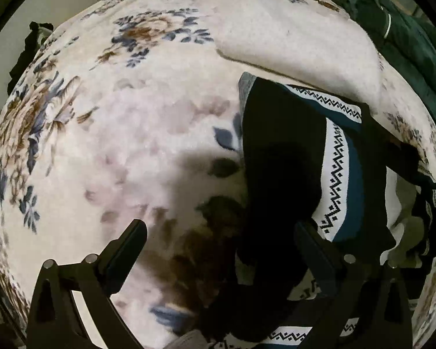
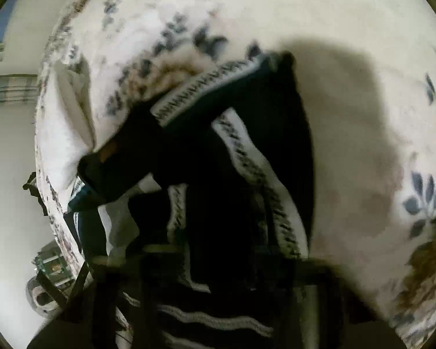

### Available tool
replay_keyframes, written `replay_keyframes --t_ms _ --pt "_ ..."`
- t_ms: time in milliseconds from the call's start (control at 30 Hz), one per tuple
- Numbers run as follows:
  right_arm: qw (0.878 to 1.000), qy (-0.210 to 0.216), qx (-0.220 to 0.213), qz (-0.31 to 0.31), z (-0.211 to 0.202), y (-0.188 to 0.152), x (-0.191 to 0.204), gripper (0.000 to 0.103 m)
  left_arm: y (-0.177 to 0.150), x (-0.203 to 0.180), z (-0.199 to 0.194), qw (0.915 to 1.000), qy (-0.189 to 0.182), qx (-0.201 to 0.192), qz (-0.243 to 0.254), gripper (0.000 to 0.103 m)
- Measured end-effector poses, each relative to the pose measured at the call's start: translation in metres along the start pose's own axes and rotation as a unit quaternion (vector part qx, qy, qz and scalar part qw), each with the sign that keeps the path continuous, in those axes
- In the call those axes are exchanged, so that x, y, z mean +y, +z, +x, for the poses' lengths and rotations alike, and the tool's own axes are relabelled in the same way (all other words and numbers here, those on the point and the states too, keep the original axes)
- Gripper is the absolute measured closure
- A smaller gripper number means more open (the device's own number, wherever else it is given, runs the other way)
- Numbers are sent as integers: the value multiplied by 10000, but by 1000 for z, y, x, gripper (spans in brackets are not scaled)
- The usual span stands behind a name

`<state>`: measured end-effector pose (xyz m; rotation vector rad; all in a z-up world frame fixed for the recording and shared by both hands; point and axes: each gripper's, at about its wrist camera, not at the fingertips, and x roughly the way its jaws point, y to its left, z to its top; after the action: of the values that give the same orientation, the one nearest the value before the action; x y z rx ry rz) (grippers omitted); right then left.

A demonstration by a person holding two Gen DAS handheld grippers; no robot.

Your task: Fold small clothes

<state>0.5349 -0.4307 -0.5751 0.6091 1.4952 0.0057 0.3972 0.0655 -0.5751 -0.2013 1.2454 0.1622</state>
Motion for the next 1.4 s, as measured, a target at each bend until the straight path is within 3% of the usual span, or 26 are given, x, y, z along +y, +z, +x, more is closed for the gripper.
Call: replay_keyframes --t_ms 67,100,233,300,367,433,533,600,733,800,900,1000,1100,1167,1200,1300,1400 --pt "9979 -202 -613 -16 -22 5 1 100 -2 2 2 10000 -16 32 -38 0" --pt "9971 -270 -696 115 -27 10 -5 100 -2 3 2 10000 -14 43 -50 0" --pt "9976 -363 -20 588 -16 20 -33 94 -4 5 -1 9999 -68 56 -67 0" --pt "9972 26 -125 733 -28 10 -43 83 -4 5 -4 9999 -121 38 -82 0" --pt "9943 400 -143 975 -35 -5 -53 53 -6 4 -9 9999 -147 11 -65 0" --pt "9929 568 4 1042 -28 -19 -58 49 -9 3 -10 9998 -176 26 -51 0" --pt "9939 670 346 809 -10 -34 -55 50 -12 0 -7 9998 -218 45 -10 0" --pt "9962 553 296 602 -5 -44 -48 99 -14 -2 -6 9998 -213 42 43 0" --pt "9987 311 -170 371 -29 -57 -35 101 -17 -3 -5 9996 -252 48 115 0" --pt "9988 202 -181 400 -35 -60 -40 101 -18 -3 -4 9996 -257 59 139 0" --pt "9985 -326 229 382 -24 -63 -56 101 -19 -3 -3 9995 -265 88 166 0" --pt "9952 -536 732 367 -9 -61 -63 100 -19 -2 -5 9994 -274 85 183 0" --pt "9965 -629 443 317 -22 -50 -58 82 -17 0 -12 9992 -336 68 181 0" --pt "9992 -287 85 266 -35 -41 -51 53 -11 0 -22 9990 -410 -67 170 0" --pt "9995 -198 -10 253 -36 -35 -49 47 -7 -1 -26 9988 -441 -133 166 0" --pt "9996 -182 -108 197 -24 -13 -42 45 10 -5 -24 9981 -569 -182 134 0" --pt "9990 -407 149 74 5 -1 -34 48 31 -16 -3 9983 -534 -132 215 0"
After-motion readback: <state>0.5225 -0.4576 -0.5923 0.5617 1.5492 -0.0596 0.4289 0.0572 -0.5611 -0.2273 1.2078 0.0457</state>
